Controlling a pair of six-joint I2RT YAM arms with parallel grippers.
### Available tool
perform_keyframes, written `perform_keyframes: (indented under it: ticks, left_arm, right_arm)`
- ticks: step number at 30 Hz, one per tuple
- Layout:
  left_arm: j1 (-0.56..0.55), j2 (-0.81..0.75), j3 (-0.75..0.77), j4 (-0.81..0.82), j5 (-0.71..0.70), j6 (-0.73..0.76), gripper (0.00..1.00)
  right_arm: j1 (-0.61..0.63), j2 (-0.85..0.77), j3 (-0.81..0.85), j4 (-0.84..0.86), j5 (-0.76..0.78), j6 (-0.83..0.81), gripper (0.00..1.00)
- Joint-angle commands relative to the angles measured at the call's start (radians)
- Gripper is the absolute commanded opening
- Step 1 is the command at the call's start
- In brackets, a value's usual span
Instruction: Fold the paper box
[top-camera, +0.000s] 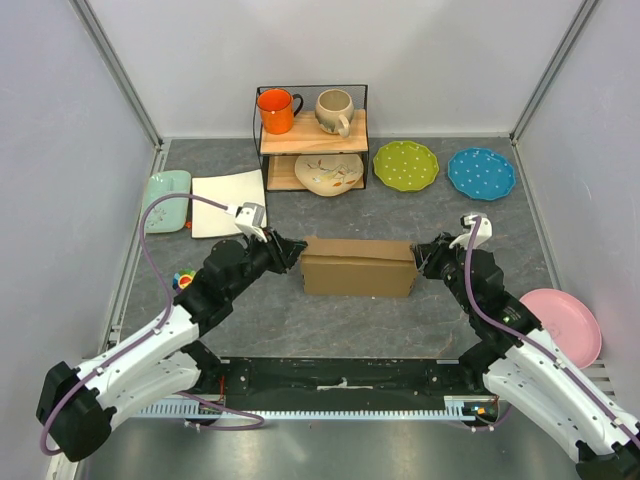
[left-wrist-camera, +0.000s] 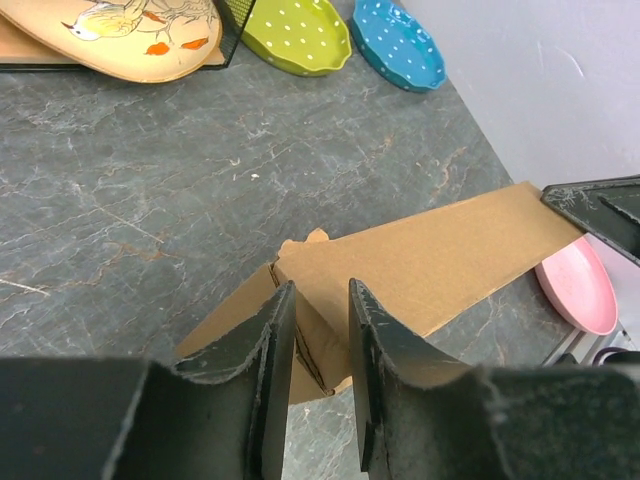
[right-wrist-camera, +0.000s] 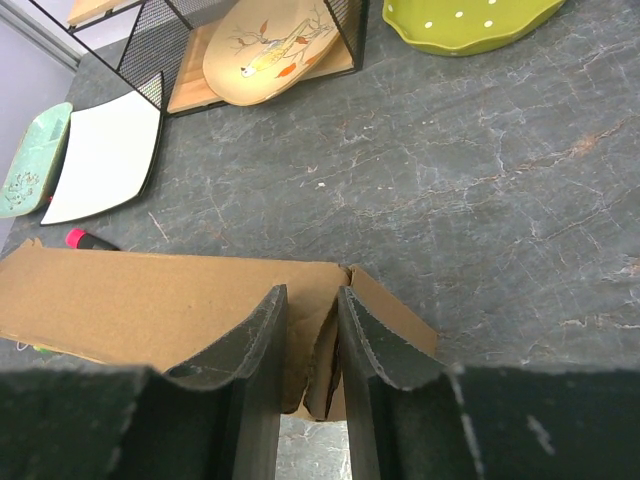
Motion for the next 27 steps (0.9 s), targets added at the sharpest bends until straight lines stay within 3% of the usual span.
perform_keyframes:
  ticks: [1, 12, 19, 27]
  left_arm:
    - [0.001, 0.009, -0.058, 0.053, 0.062, -0.042, 0.33]
    - [0.000, 0.049, -0.276, 0.227, 0.081, -0.100, 0.28]
    - [0.000, 0.010, -0.266, 0.190, 0.033, -0.094, 0.30]
    - [0.001, -0.006, -0.249, 0.164, -0.004, -0.096, 0.30]
  right_arm:
    - [0.003, 0.009, -0.045, -0.103, -0.018, -0.008, 0.33]
    - [0.005, 0.013, -0.067, -0.097, -0.013, 0.005, 0.33]
    - [0.005, 0.003, 0.077, -0.129, 0.013, 0.011, 0.44]
    - [0.003, 0.002, 0.183, -0.128, -0.013, -0.021, 0.36]
